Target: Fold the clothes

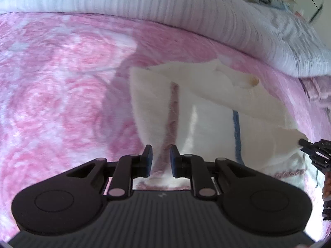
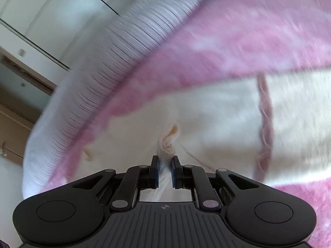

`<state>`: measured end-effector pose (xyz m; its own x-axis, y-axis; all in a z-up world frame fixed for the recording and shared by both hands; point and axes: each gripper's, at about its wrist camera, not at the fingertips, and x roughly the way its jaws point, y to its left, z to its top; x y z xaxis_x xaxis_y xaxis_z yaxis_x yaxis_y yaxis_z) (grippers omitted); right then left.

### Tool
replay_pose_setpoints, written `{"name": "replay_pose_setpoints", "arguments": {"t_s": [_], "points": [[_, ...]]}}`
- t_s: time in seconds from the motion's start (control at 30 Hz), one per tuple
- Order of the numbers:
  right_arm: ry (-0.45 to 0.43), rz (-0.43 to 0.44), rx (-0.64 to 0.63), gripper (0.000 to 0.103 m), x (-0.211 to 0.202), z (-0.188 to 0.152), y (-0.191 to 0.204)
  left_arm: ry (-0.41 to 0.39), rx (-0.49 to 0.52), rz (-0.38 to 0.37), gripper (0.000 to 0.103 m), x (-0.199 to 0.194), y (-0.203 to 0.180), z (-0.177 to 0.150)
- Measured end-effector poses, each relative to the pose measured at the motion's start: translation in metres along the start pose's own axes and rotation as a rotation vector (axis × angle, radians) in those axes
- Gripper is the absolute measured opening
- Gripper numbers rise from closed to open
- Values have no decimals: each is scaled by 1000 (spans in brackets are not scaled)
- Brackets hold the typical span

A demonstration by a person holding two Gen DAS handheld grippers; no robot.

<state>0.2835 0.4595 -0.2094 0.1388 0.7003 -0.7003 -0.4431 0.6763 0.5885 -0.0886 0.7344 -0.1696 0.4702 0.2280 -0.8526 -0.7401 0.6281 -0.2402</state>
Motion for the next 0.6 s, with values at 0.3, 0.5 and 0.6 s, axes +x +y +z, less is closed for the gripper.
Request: {"name": "replay_pose_setpoints", "arguments": {"t_s": [0.3,0.5,0.6], "points": [[24,-158,-49,23,-3,-5,-1,2,115,113,14,7,-21,-8],[93,-141,-88,25,4,-10,-11,59,120,185,16,28,-27,-18],[120,-82,-35,25,-10,-4,-22,56,152,197,14,16,-41,-16]]}}
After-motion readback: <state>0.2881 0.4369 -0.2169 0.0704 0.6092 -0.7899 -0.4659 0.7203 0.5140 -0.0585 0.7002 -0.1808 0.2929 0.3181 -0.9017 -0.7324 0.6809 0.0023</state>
